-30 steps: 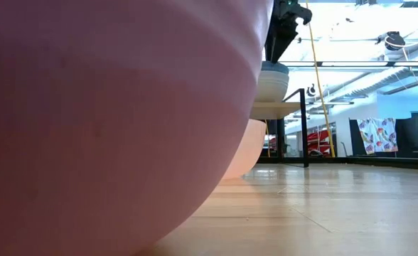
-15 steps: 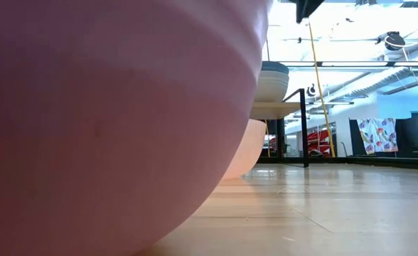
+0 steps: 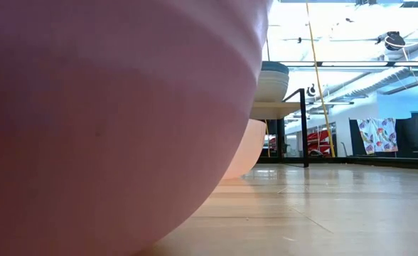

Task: Place and stack bowls onto a shelf
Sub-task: Put the orange transparent bowl on the shelf

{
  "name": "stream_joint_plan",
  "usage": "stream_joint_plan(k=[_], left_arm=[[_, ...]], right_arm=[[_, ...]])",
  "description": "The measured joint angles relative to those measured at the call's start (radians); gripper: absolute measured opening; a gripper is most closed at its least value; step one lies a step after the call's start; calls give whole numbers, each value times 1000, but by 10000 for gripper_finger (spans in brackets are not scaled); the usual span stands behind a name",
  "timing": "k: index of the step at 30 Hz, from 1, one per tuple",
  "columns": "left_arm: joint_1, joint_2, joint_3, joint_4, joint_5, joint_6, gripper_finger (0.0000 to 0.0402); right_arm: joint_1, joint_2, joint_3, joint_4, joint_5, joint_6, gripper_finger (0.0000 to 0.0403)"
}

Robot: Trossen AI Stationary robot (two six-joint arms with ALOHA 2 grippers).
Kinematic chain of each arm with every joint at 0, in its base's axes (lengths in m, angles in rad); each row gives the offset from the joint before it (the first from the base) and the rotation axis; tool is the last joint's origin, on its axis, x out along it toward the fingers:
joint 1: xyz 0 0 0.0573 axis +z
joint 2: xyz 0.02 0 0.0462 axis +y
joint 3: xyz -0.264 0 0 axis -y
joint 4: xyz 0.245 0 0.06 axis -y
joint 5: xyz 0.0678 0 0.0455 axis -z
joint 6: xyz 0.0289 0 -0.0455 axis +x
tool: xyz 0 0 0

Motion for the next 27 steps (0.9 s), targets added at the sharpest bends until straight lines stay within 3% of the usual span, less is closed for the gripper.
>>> stream_joint_plan(k=[7, 10, 19, 23, 27], left_arm=[[0, 0, 1, -8, 6, -35, 104], [-1, 0, 17, -33, 91, -13, 102], [-1, 17, 263, -419, 142, 170, 37], [-1, 56, 389, -555, 279, 186, 14], [-1, 110, 484, -632, 454, 107, 8]], right_arm=[[1, -15, 0, 27, 0, 16, 89], [1, -14, 0, 35, 0, 15, 89], [1, -18, 0, 38, 0, -11, 89], [1, -18, 0, 38, 0, -48, 89], [1, -18, 0, 38, 0, -79, 89]])
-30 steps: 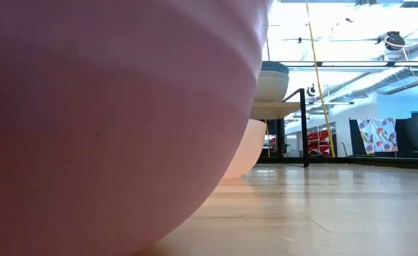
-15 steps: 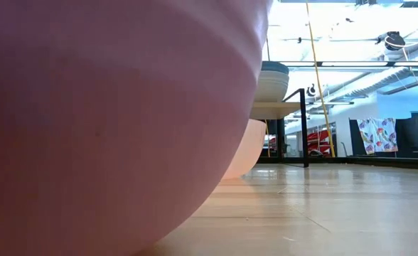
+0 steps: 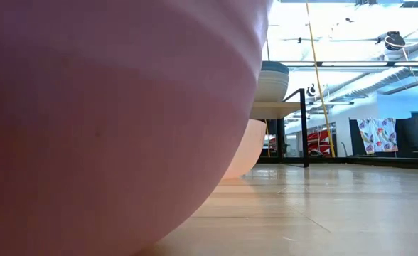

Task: Place and stack bowls onto a shelf
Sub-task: Put the orange transparent bowl on the shelf

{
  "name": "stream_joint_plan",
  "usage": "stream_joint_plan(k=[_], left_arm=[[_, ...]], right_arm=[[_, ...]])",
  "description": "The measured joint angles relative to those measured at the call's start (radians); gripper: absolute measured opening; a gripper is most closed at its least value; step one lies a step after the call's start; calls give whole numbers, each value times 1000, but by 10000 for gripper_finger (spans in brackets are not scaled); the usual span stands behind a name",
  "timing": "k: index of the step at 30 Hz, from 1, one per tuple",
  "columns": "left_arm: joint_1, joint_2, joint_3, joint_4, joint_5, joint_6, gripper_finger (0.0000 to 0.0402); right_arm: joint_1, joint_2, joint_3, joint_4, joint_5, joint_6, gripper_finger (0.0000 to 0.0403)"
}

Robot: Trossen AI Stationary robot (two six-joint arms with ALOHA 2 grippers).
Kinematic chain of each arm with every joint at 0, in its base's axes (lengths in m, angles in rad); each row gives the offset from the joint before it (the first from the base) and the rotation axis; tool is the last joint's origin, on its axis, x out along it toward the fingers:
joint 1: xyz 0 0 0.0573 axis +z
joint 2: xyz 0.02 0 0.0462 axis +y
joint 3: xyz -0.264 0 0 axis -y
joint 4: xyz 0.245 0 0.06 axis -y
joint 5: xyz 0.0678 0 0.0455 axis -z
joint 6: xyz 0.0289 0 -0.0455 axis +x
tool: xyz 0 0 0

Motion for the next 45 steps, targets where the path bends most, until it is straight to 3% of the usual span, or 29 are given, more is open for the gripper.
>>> stream_joint_plan(k=[7, 11, 21, 31, 35, 39, 41, 45], left_arm=[[0, 98, 69, -8, 196, -170, 45], [0, 140, 69, -10, 259, -71, 67], [-54, 218, 69, -24, 277, 122, 71], [-190, 309, 72, -36, 86, 397, 71], [-243, 376, 152, -229, -79, 553, 71], [-288, 451, 254, -290, -182, 612, 72], [-307, 492, 309, -322, -199, 603, 72], [-334, 582, 421, -347, -202, 383, 72]], right_arm=[[0, 0, 0, 0, 0, -11, 89], [0, 0, 0, 0, 0, -11, 89], [0, 0, 0, 0, 5, 13, 89], [0, 0, 0, 0, 5, 42, 89], [0, 0, 0, 0, 5, 61, 89], [0, 0, 0, 1, 5, 89, 89], [0, 0, 0, 1, 5, 101, 89], [0, 0, 0, 5, 5, 102, 89]])
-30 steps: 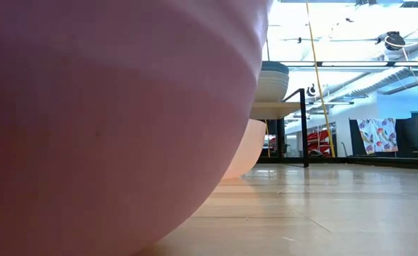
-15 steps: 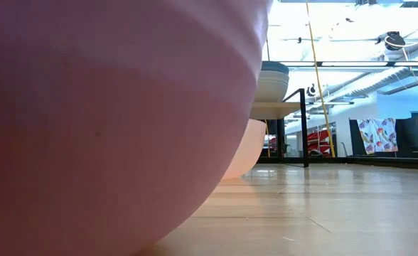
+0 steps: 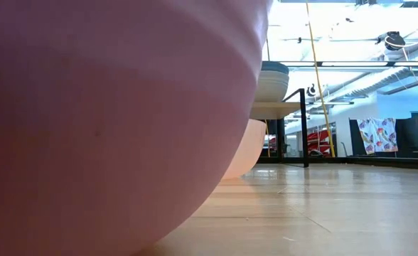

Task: Place and stack bowls onto a shelf
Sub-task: Put the orange transparent bowl on the shelf

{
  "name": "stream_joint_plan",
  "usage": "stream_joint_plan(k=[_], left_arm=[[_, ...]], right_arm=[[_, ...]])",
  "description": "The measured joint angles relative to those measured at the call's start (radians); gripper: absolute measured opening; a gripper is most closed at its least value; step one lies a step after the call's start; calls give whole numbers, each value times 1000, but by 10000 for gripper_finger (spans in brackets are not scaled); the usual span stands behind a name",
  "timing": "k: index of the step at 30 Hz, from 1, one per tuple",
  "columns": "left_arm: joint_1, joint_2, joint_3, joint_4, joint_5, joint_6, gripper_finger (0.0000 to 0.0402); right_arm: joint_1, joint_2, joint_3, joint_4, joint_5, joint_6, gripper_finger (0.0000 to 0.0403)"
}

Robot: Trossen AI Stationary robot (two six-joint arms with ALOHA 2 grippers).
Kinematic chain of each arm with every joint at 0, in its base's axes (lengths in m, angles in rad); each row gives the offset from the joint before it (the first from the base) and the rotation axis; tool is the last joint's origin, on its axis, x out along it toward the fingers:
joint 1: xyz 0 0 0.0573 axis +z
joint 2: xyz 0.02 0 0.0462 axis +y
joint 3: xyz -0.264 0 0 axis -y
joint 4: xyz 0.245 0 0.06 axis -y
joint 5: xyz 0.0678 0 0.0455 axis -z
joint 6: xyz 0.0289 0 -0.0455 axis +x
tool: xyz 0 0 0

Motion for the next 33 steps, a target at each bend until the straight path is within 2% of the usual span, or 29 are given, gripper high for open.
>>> stream_joint_plan(k=[3, 12, 15, 19, 23, 30, 33], left_arm=[[-8, 44, 58, 3, 8, -109, 72], [-33, 133, 116, -20, 142, -207, 72], [-78, 174, 116, -28, 167, -131, 72], [-186, 225, 116, -66, 152, 129, 72], [-298, 276, 116, -47, 54, 256, 72], [-484, 404, 116, -33, -205, 366, 72], [-549, 466, 115, 25, -239, 387, 72]], right_arm=[[0, 0, 0, 21, 0, 0, 89], [0, 0, 0, 59, 0, -8, 89], [0, 0, 0, 59, 0, -8, 89], [0, 0, 0, 59, 3, -8, 89], [0, 0, 0, 60, 4, -8, 89], [0, 0, 0, 60, 2, -9, 89], [0, 0, 0, 60, 0, -18, 89]])
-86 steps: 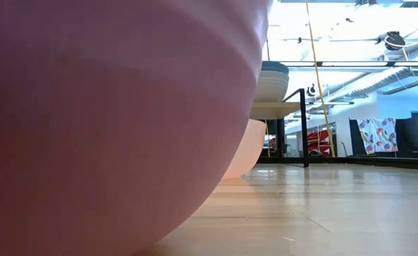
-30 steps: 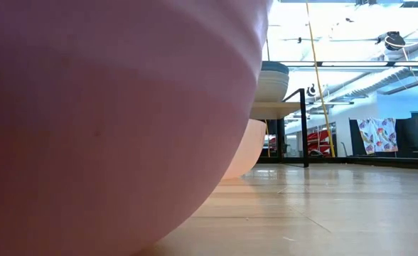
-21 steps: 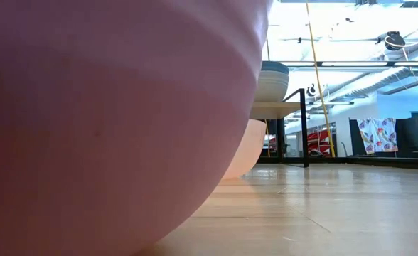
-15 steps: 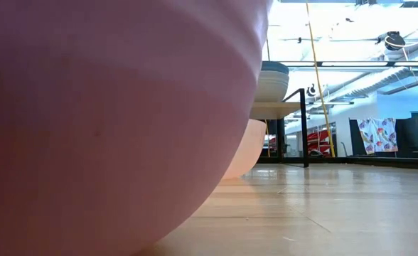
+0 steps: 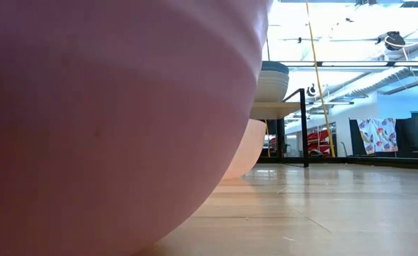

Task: Place and stack bowls onto a shelf
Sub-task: Put the orange transparent bowl on the shelf

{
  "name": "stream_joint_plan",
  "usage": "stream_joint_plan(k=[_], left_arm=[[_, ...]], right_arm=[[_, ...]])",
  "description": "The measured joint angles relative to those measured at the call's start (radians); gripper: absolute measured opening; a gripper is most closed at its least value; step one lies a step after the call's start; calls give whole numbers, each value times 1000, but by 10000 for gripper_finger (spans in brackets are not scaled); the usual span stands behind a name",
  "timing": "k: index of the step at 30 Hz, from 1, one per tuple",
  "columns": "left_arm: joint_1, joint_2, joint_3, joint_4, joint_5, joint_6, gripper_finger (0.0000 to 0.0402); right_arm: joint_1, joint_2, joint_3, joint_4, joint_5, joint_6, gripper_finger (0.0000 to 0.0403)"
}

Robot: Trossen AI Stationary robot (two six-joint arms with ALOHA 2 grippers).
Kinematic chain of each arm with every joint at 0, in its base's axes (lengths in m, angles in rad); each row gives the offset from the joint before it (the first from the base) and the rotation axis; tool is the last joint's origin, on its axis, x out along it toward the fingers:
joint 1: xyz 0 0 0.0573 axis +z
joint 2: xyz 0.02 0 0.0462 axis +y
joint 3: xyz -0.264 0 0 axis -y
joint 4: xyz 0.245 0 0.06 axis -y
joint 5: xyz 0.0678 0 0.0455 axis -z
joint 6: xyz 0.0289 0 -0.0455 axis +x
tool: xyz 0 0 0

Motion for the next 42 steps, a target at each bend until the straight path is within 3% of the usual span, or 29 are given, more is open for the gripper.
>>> stream_joint_plan(k=[5, 19, 33, 42], left_arm=[[-81, 97, 0, 150, -1, 3, 72], [-214, 325, 0, 253, -7, 43, 72], [-237, 413, -1, 316, -33, 276, 72], [-227, 415, -1, 317, -33, 319, 72]], right_arm=[[0, 0, 0, 0, -4, -4, 89], [0, -15, 0, -4, -5, -98, 89], [0, -60, 0, -5, -6, -95, 89], [0, -80, 0, -5, -6, -95, 89]])
